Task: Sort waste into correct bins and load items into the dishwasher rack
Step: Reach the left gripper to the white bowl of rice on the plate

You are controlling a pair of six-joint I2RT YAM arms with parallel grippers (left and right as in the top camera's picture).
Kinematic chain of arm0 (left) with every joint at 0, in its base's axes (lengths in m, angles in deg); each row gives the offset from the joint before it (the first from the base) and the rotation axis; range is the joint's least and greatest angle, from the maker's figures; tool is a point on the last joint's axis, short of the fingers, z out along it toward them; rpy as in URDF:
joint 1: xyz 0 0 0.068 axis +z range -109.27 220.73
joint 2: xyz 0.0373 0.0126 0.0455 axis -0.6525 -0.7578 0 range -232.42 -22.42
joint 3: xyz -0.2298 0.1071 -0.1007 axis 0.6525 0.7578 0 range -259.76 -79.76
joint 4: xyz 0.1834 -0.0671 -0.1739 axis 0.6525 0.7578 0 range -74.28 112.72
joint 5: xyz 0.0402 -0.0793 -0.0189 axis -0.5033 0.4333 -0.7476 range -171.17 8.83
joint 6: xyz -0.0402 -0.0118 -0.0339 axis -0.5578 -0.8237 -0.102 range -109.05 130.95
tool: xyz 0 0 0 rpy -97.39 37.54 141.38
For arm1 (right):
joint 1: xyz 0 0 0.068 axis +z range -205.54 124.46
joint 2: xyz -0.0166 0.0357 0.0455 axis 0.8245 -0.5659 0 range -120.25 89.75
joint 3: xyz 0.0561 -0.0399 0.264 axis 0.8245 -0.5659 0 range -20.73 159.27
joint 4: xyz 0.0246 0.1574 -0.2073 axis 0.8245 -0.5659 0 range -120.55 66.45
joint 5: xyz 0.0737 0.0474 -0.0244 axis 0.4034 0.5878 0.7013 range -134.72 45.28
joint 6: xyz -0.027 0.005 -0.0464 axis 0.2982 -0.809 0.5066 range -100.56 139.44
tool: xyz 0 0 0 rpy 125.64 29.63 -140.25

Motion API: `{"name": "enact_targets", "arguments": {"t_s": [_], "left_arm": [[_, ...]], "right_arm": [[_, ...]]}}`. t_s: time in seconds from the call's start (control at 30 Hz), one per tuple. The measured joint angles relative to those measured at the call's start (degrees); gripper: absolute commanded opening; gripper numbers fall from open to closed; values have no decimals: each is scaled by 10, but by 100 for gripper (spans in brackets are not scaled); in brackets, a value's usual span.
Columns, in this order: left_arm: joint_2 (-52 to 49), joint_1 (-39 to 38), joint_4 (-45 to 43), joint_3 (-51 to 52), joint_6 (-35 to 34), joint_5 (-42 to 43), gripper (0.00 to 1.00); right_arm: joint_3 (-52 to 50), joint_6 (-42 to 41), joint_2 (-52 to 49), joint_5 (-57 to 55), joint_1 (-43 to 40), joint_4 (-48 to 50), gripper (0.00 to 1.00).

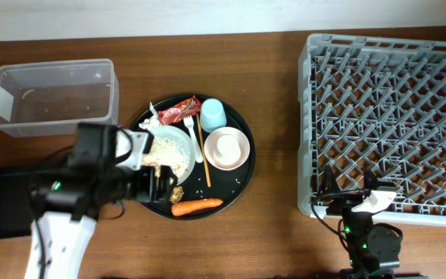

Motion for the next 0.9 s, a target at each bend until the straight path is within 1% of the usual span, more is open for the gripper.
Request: {"name": "enact_targets", "arguments": {"t_s": [0.13,0.33,0.37,0.4,0.43,0.57,0.63,0.7,0.8,0.9], "left_arm": [[-51,-32,-45,-1,-2,-4,99],[-101,-33,-61,-2,-2,-1,99],[-110,-35,-63,-3,-2,-1,83],[-119,-37,-65,-3,-2,-1,72],[-128,-41,-68,-3,-6,-1,65],[-160,-71,-92,-3,-4,-18,66],[-184,-101,-108,-3,-18,-72,66],[-203,-119,-112,-4,-30,-104,66],[-242,-145,-119,-4,-41,-144,66],[-277,-153,-130,-4,-46,-167,66]], "right_arm": [[0,0,0,0,0,0,99],[0,0,0,0,0,0,99],[0,0,0,0,0,0,99],[0,0,0,0,0,0,99],[0,0,0,0,0,0,99],[0,0,0,0,0,0,99],[0,0,0,0,0,0,99],[0,0,0,0,0,0,99],[0,0,0,0,0,0,99],[0,0,0,0,0,0,99]]}}
